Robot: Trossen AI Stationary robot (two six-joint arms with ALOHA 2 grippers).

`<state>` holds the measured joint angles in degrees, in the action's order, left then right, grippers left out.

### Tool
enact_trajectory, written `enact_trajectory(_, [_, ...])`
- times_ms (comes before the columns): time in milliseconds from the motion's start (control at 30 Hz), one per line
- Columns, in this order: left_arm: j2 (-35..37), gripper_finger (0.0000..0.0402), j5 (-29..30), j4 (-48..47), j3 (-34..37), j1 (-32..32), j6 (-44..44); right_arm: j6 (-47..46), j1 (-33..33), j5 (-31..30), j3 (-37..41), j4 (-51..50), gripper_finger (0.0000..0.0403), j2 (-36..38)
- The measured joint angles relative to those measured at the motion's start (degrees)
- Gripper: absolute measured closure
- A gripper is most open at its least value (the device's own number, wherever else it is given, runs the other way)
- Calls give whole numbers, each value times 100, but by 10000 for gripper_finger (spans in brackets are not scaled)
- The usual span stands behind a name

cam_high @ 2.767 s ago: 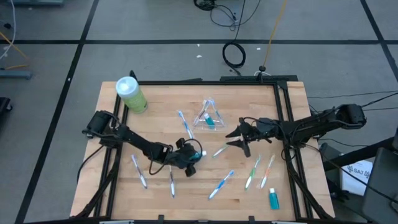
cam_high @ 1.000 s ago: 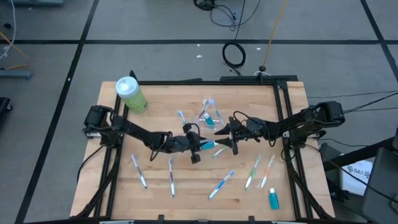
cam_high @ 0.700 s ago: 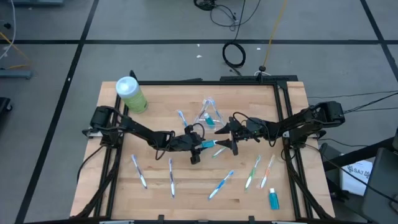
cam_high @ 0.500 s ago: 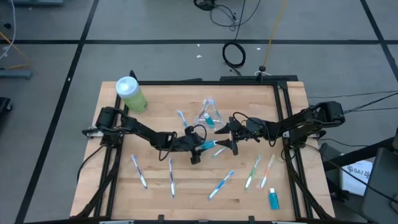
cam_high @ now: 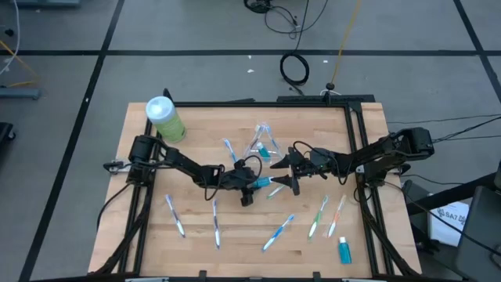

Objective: Pick & Place toothbrushing station
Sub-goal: Put the left small mouthwash bottle into the middle section of the transparent organizer

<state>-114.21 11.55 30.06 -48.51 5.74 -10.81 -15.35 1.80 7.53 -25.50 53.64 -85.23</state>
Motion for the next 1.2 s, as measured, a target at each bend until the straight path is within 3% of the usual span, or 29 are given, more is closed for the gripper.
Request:
enact_trajectory(167, [0,243,-171,0,0,-28,11,0,0,0,0,1,160,0])
enact_trajectory(533, [37,231,-257,5,-2,-37,-129,2,0,2,0,-127,160,0])
enact_trajectory(867, [94,230,-260,261,4,0,-154,619,-6,-1,-2,-2465,161,838])
enact_trajectory(1200, [466,228,-273,695,4,91,-6,1359,-358,-6,-2,-2458,161,966])
